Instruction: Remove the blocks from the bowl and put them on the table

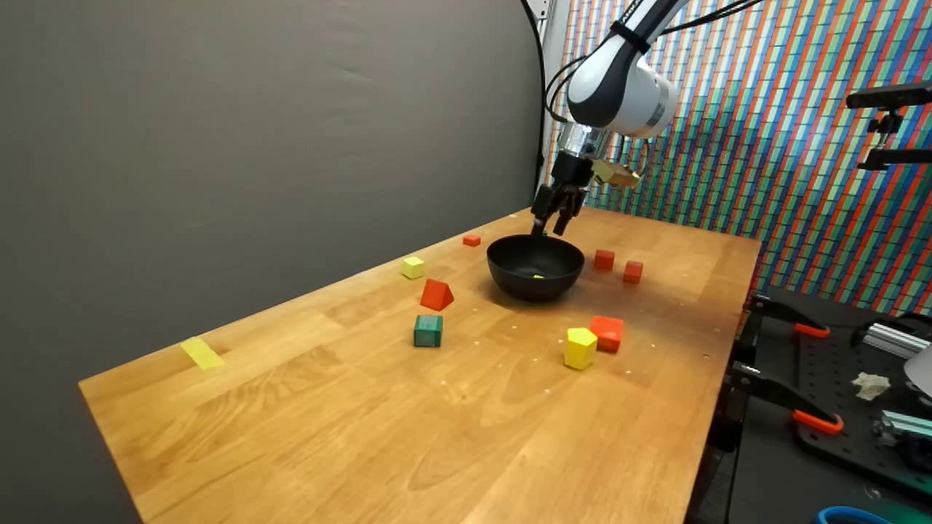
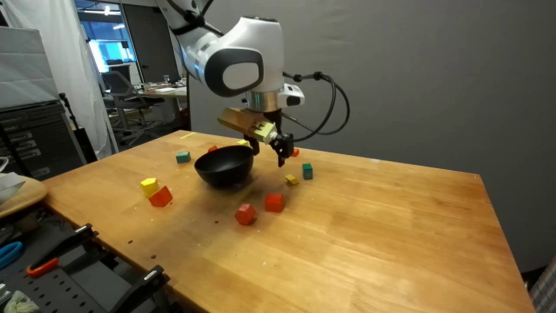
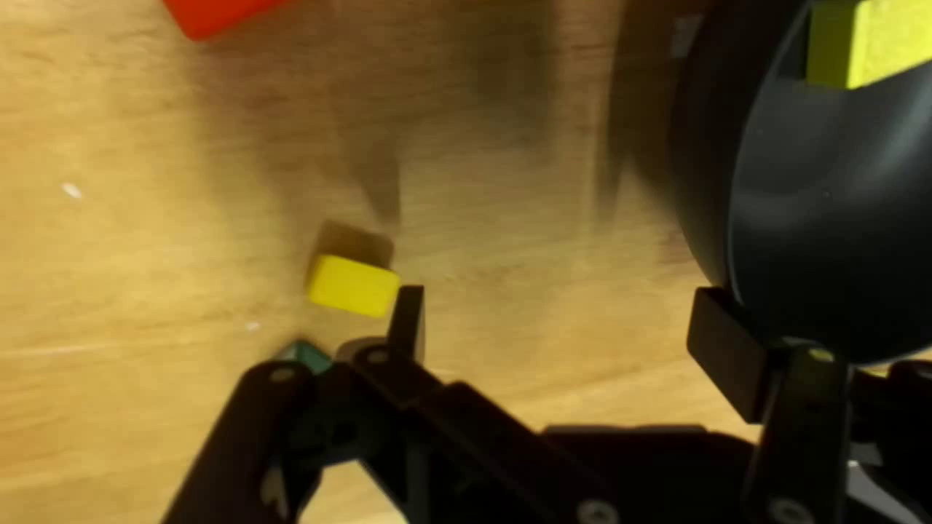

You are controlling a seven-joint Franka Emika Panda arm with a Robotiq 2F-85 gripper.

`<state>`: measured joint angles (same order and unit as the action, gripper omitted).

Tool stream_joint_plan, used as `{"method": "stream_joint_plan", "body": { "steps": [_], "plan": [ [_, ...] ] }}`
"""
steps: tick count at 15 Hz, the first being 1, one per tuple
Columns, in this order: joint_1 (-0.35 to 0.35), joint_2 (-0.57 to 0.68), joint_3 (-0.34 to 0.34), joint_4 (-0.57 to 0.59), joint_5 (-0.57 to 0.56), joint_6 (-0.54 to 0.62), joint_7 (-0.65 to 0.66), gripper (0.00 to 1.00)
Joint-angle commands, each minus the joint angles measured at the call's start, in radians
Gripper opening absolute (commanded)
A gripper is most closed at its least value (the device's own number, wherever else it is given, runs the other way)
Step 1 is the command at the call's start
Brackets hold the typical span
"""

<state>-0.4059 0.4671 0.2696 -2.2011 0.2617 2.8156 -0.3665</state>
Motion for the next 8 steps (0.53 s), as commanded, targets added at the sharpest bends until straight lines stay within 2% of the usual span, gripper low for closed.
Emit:
{"method": "stream_joint_plan", "body": {
  "steps": [1,3,4,6,8],
  "plan": [
    [-0.030,-0.227,0.044,-0.097,0.080,-0.143,-0.080,1.00],
    [0.004,-0.331,-0.001,-0.132,-0.044,-0.206,0.051,1.00],
    [0.085,-0.376,-0.075,-0.133,-0.034,-0.257,0.044,1.00],
    [0.129,-0.428,-0.091,-0.112,0.012,-0.401,-0.027,1.00],
    [0.203,-0.453,-0.124,-0.080,0.020,-0.541,-0.054,1.00]
  ]
}}
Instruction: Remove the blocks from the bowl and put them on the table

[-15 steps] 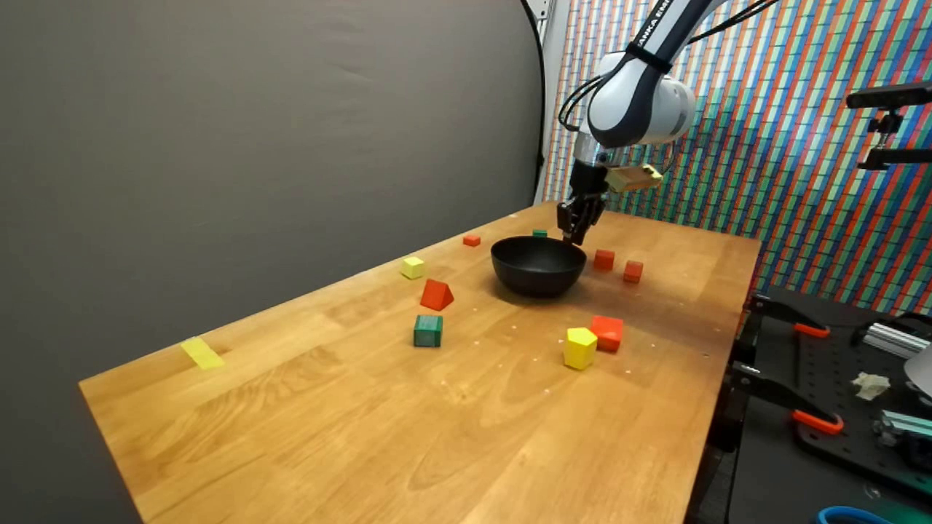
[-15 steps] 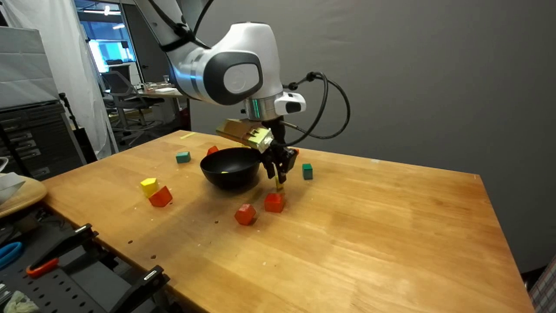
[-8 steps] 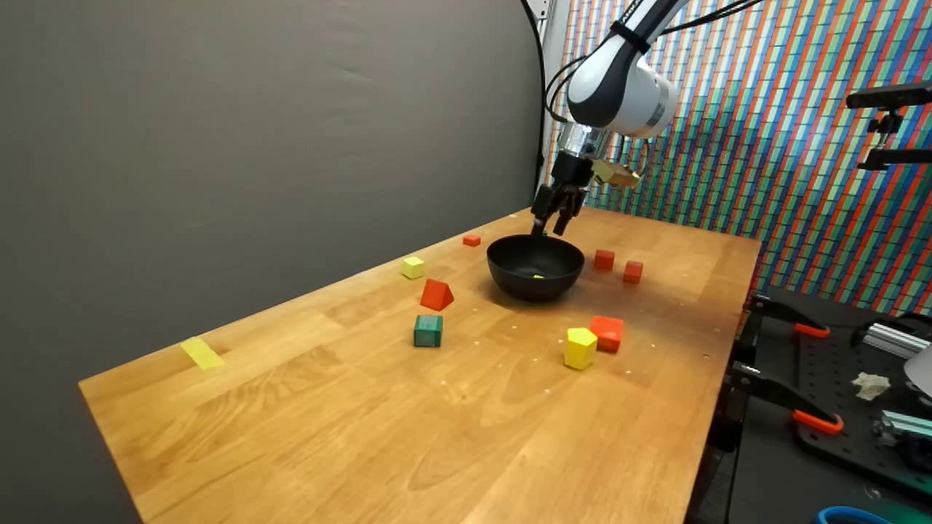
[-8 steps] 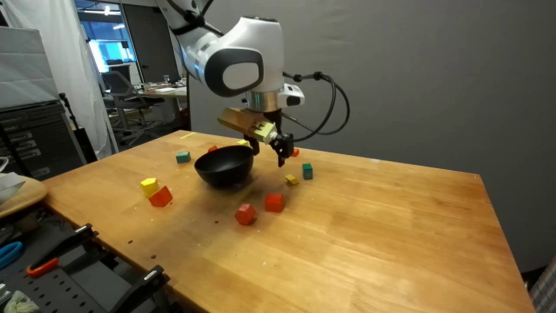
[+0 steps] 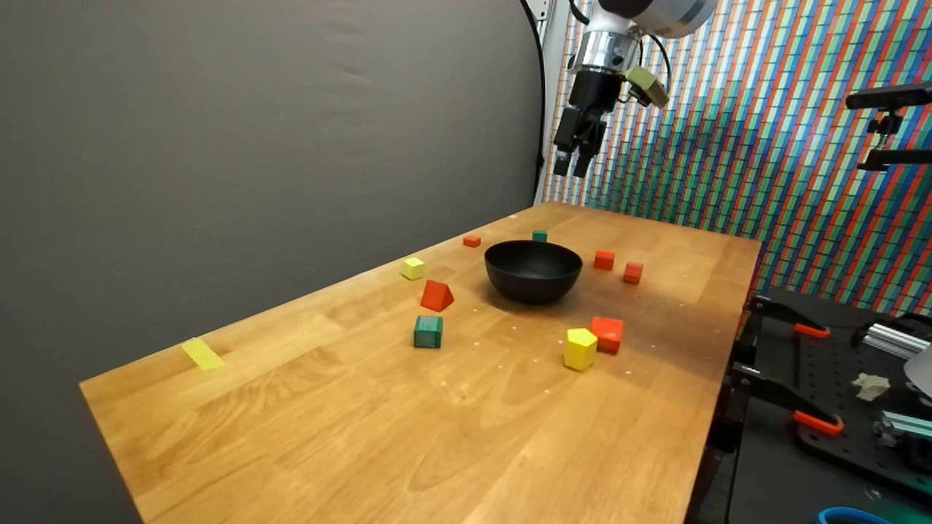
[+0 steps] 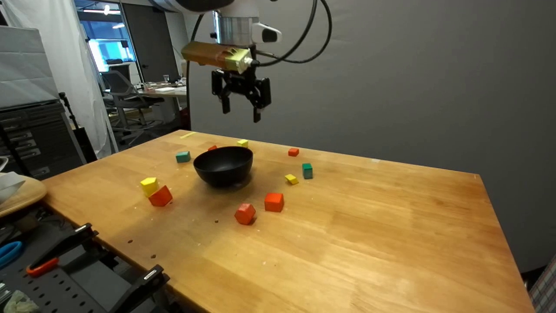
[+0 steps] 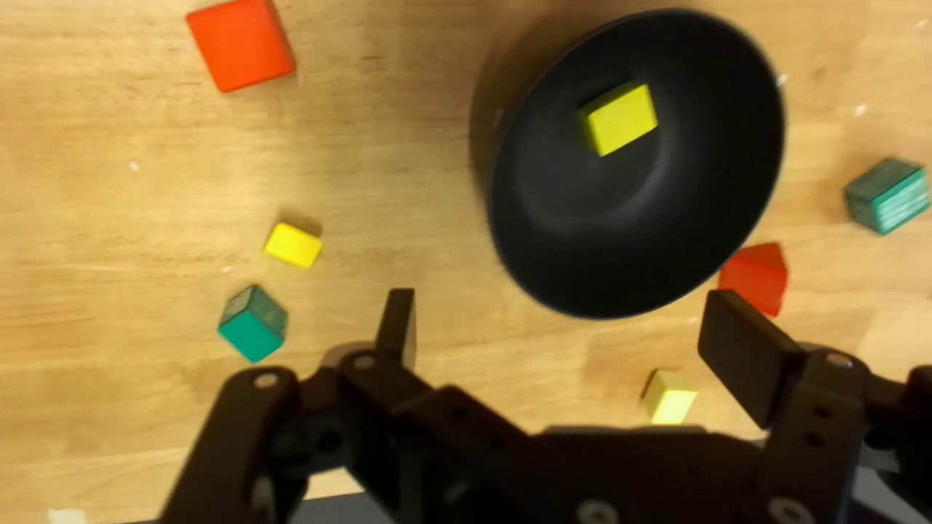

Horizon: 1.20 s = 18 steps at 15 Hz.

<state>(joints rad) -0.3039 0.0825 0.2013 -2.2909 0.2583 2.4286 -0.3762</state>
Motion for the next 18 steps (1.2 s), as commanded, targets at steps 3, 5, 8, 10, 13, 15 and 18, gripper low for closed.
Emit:
{"method": "stream_joint_plan", "body": {
  "steps": [3,5,8,10,13,15,18],
  "plan": [
    [0.189,-0.048,-0.086,0.056,-0.013,-0.269,-0.028,1.00],
    [0.215,-0.060,-0.111,0.027,0.001,-0.224,-0.009,1.00],
    [0.235,-0.050,-0.124,0.005,-0.011,-0.151,-0.001,1.00],
    [0.255,-0.015,-0.125,-0.011,-0.027,-0.057,0.018,1.00],
    [0.282,0.087,-0.114,0.006,-0.019,0.046,0.037,1.00],
    [0.295,0.142,-0.113,0.016,-0.038,0.082,0.067,1.00],
    [0.309,0.206,-0.120,0.017,-0.093,0.122,0.128,1.00]
  ]
}}
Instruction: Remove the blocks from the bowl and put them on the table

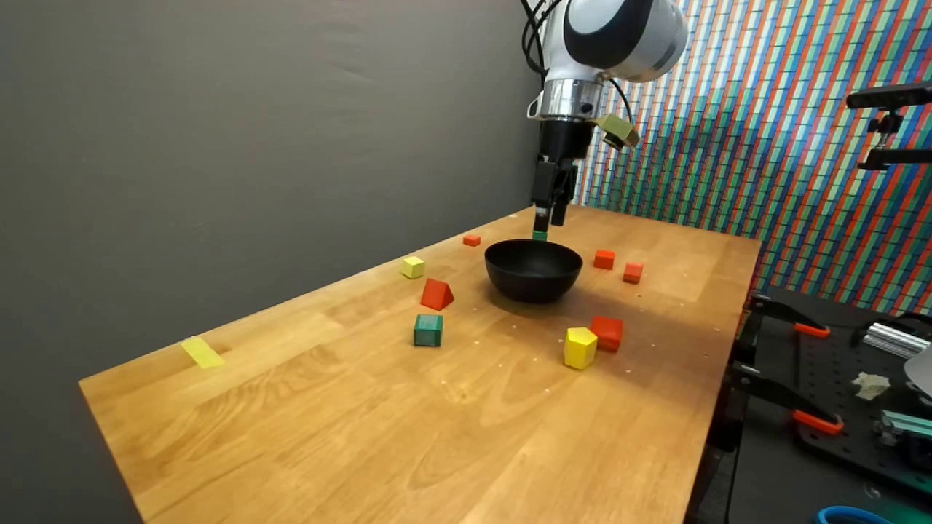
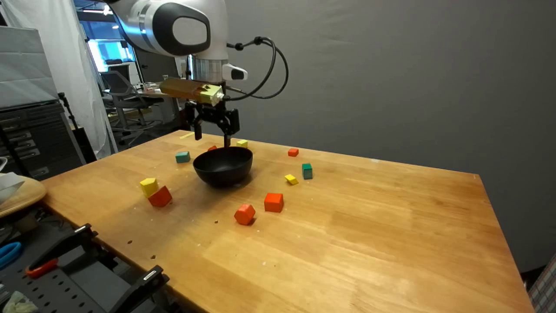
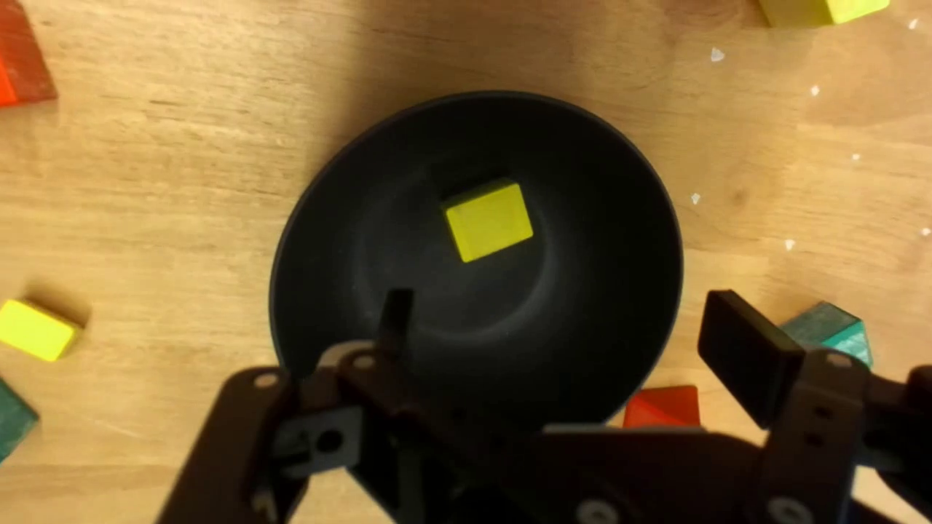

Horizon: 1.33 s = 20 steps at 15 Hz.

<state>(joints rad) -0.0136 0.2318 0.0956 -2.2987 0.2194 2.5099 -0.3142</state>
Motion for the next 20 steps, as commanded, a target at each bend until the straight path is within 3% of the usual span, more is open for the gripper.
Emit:
{"method": "stream_joint_plan", "body": {
  "steps": [1,18,19,20],
  "plan": [
    [0.021,0.076,-0.017,0.028,-0.072,0.049,0.086,1.00],
    [0.063,0.323,-0.027,0.181,-0.181,0.042,0.234,1.00],
    [0.062,0.331,-0.028,0.187,-0.186,0.040,0.237,0.75],
    [0.060,0.339,-0.026,0.193,-0.186,0.037,0.237,0.74]
  ]
}}
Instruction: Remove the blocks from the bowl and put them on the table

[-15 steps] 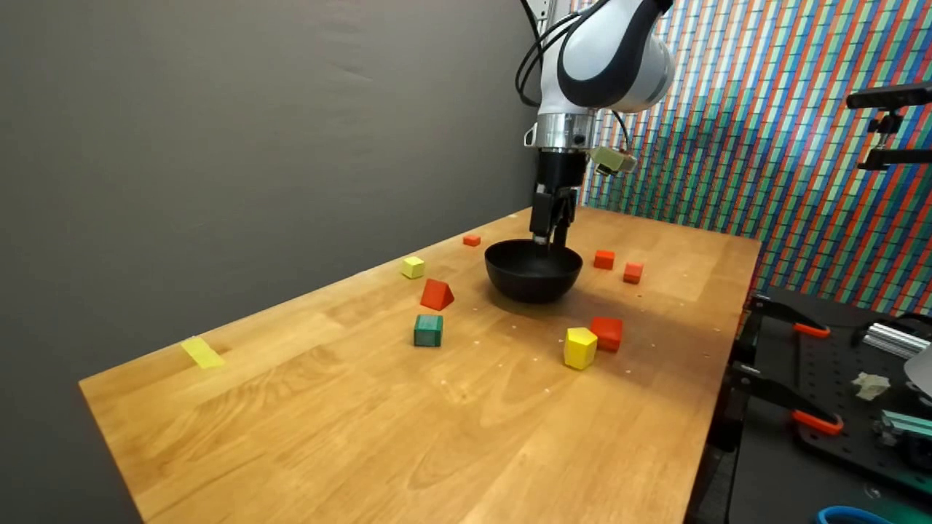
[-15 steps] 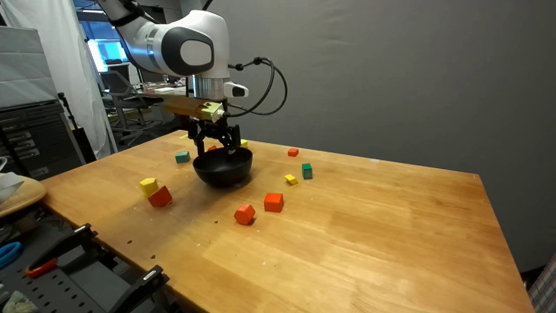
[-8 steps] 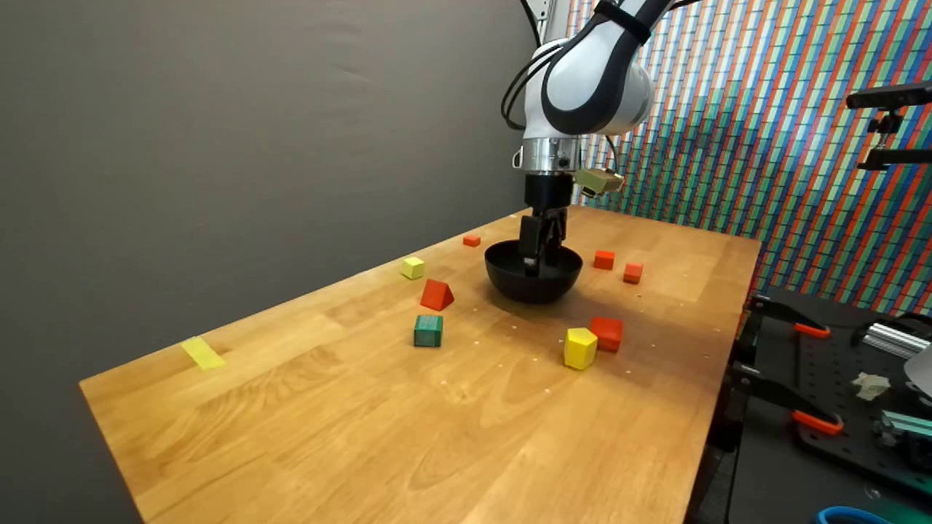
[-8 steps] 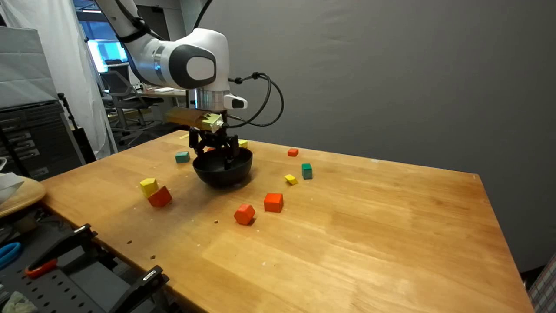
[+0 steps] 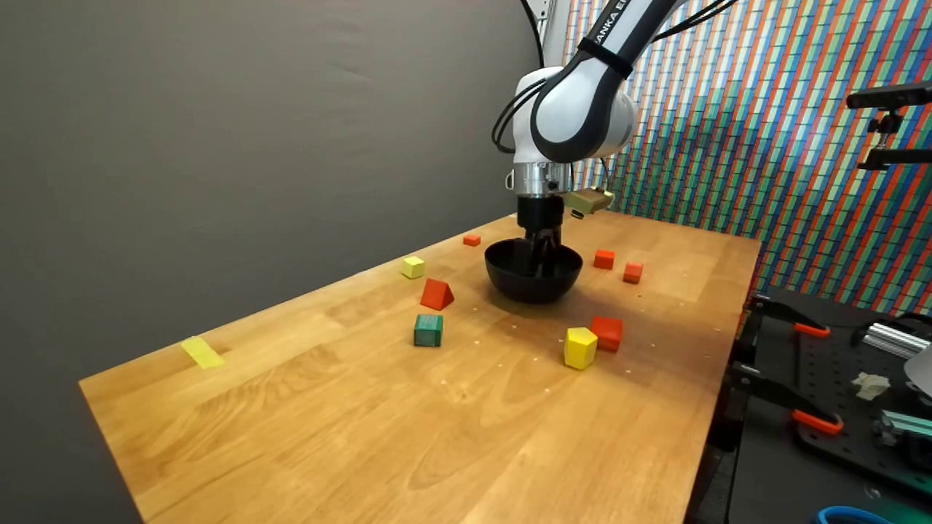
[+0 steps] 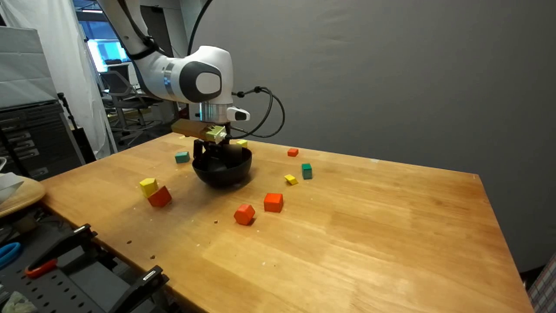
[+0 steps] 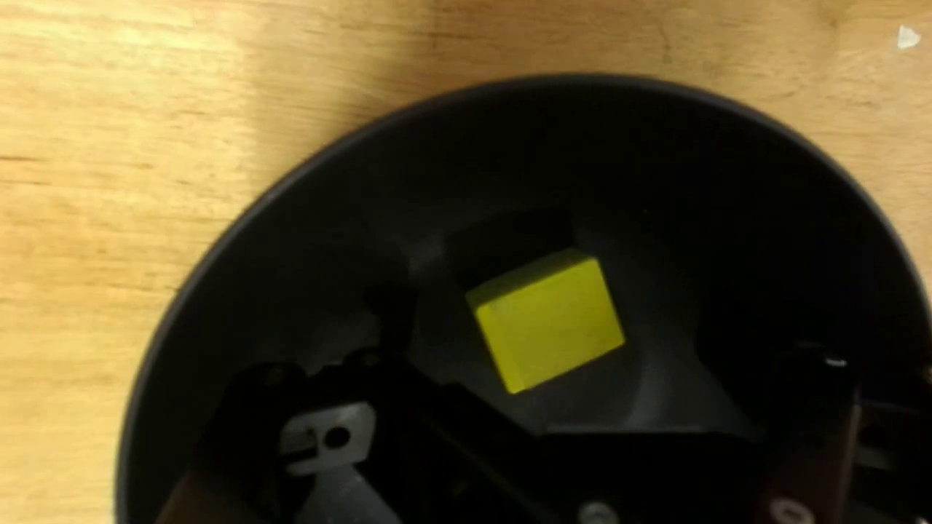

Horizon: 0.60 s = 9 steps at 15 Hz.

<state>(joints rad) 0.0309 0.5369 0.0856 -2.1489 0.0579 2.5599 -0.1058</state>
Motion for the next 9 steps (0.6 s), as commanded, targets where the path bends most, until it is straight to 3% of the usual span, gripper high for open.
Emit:
{"method": "stream_joint_plan", "body": {
  "steps": [1,6,9],
  "plan": [
    [0.014,0.038,-0.015,0.048,-0.024,-0.013,0.029,0.65],
    [0.011,-0.008,-0.021,0.024,-0.021,0.001,0.041,0.27],
    [0.007,-0.079,-0.032,-0.028,-0.020,0.036,0.061,0.18]
  ]
}}
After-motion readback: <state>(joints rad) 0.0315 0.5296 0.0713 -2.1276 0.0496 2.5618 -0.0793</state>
